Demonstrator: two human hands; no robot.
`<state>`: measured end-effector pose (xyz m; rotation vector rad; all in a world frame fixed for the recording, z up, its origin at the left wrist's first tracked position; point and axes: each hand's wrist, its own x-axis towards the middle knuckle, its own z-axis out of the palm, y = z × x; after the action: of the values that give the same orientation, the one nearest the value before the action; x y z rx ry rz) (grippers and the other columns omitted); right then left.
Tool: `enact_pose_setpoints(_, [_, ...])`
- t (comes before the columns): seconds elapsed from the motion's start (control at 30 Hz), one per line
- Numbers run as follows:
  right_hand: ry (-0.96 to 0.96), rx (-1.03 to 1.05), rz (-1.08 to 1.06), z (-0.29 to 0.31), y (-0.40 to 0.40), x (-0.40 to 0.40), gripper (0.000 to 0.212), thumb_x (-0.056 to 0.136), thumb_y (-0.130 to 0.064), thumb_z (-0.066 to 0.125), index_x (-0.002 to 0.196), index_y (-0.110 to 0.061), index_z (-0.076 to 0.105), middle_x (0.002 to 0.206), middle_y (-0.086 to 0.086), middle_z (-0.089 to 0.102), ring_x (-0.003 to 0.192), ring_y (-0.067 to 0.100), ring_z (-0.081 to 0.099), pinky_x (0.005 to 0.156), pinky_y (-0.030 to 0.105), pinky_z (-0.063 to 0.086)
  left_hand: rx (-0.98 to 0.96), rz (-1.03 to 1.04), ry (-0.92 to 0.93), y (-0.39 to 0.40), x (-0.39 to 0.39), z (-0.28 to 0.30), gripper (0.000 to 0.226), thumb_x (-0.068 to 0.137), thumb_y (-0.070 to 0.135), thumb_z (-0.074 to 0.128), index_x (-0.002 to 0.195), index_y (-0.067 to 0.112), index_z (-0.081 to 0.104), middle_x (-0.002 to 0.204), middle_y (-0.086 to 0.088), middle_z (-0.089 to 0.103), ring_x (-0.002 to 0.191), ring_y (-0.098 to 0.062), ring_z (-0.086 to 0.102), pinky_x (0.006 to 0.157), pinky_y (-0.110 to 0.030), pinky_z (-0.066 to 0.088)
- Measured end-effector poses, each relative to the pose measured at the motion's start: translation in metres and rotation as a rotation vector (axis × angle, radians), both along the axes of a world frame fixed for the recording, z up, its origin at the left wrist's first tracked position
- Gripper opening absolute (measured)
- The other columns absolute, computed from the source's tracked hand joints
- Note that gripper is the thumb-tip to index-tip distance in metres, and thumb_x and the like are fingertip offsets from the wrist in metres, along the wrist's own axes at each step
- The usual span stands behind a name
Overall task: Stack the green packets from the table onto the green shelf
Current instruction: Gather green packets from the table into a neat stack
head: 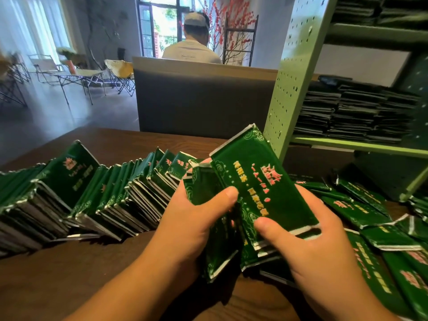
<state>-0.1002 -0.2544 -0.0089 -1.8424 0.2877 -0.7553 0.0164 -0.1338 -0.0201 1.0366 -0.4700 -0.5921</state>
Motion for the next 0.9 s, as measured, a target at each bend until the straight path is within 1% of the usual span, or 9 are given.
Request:
enact_pose_setpoints(0.1, [0.003, -0.043, 0.06, -0.002, 0.001, 0.0, 0.06, 0.061, -0.016, 0.09, 0.095, -0.059, 0.067, 0.094, -0.021, 0.075, 0.086, -0.001, 0.071, 0.07, 0.011, 0.053, 0.02, 0.055, -0.049, -0.002, -0.002, 0.002, 0.054, 0.077, 0.01, 0.082, 0.127, 0.011, 0.062, 0.111, -0.014, 0.076, 0.1, -0.031, 0.075, 0.075, -0.035, 0.061])
enact_pose_setpoints(0.17, [0.021, -0.042, 0.131, -0.003, 0.001, -0.001, 0.058, 0.055, -0.026, 0.089, 0.102, -0.054, 0.068, 0.101, -0.015, 0.075, 0.091, 0.005, 0.073, 0.075, 0.018, 0.058, 0.039, 0.103, -0.061, -0.002, -0.003, 0.002, 0.047, 0.079, 0.011, 0.076, 0.125, 0.013, 0.064, 0.107, -0.011, 0.078, 0.097, -0.029, 0.076, 0.075, -0.037, 0.063])
enact_pose_setpoints(0.27, [0.03, -0.033, 0.184, -0.002, 0.0, -0.002, 0.062, 0.055, -0.022, 0.09, 0.104, -0.052, 0.067, 0.106, -0.01, 0.075, 0.094, 0.01, 0.074, 0.077, 0.022, 0.06, 0.072, 0.135, -0.026, -0.002, -0.003, 0.004, 0.034, 0.089, 0.004, 0.067, 0.122, 0.013, 0.066, 0.104, -0.012, 0.078, 0.095, -0.031, 0.076, 0.079, -0.046, 0.062])
enact_pose_setpoints(0.37, [0.039, -0.052, 0.156, -0.001, -0.001, -0.002, 0.066, 0.063, -0.006, 0.09, 0.101, -0.054, 0.066, 0.102, -0.016, 0.075, 0.091, 0.004, 0.073, 0.074, 0.016, 0.058, 0.04, 0.09, 0.031, 0.002, -0.001, 0.004, 0.037, 0.081, 0.007, 0.071, 0.118, 0.009, 0.067, 0.102, -0.017, 0.077, 0.09, -0.035, 0.076, 0.065, -0.04, 0.062])
enact_pose_setpoints(0.47, [0.053, -0.067, 0.105, 0.001, -0.003, -0.001, 0.066, 0.067, -0.005, 0.088, 0.098, -0.058, 0.065, 0.097, -0.021, 0.074, 0.086, -0.002, 0.071, 0.067, 0.008, 0.053, 0.0, 0.007, -0.019, 0.005, -0.001, 0.008, 0.045, 0.076, 0.004, 0.08, 0.119, 0.008, 0.067, 0.106, -0.016, 0.077, 0.094, -0.033, 0.076, 0.067, -0.036, 0.062])
enact_pose_setpoints(0.53, [0.062, -0.022, 0.109, 0.002, -0.005, 0.0, 0.068, 0.067, -0.004, 0.088, 0.096, -0.061, 0.066, 0.096, -0.023, 0.075, 0.084, -0.003, 0.072, 0.064, 0.007, 0.052, 0.004, 0.022, -0.113, 0.006, -0.002, 0.01, 0.036, 0.079, 0.009, 0.08, 0.113, 0.012, 0.07, 0.103, -0.01, 0.078, 0.094, -0.026, 0.077, 0.068, -0.03, 0.061])
enact_pose_setpoints(0.63, [0.081, 0.025, 0.127, 0.003, -0.005, 0.0, 0.064, 0.066, 0.0, 0.088, 0.093, -0.055, 0.07, 0.094, -0.025, 0.075, 0.082, -0.006, 0.071, 0.062, 0.006, 0.051, 0.064, 0.111, -0.221, 0.005, -0.004, 0.012, 0.022, 0.081, 0.009, 0.071, 0.095, 0.026, 0.073, 0.09, 0.002, 0.08, 0.084, -0.012, 0.077, 0.064, -0.019, 0.059])
enact_pose_setpoints(0.77, [0.131, -0.045, 0.127, 0.002, -0.008, -0.001, 0.065, 0.064, -0.002, 0.09, 0.104, -0.047, 0.066, 0.097, -0.028, 0.074, 0.089, -0.008, 0.07, 0.069, 0.003, 0.049, 0.034, 0.08, -0.016, 0.003, -0.001, 0.011, 0.029, 0.083, 0.003, 0.067, 0.111, 0.009, 0.07, 0.1, -0.02, 0.077, 0.088, -0.036, 0.076, 0.07, -0.045, 0.064])
enact_pose_setpoints(0.9, [0.123, -0.059, 0.055, -0.001, -0.013, 0.003, 0.053, 0.072, 0.0, 0.086, 0.107, -0.035, 0.068, 0.096, -0.027, 0.075, 0.09, -0.009, 0.069, 0.072, 0.002, 0.047, -0.043, -0.012, 0.192, 0.006, 0.005, 0.013, 0.041, 0.071, 0.007, 0.066, 0.112, 0.004, 0.07, 0.094, -0.026, 0.076, 0.073, -0.037, 0.075, 0.06, -0.048, 0.063])
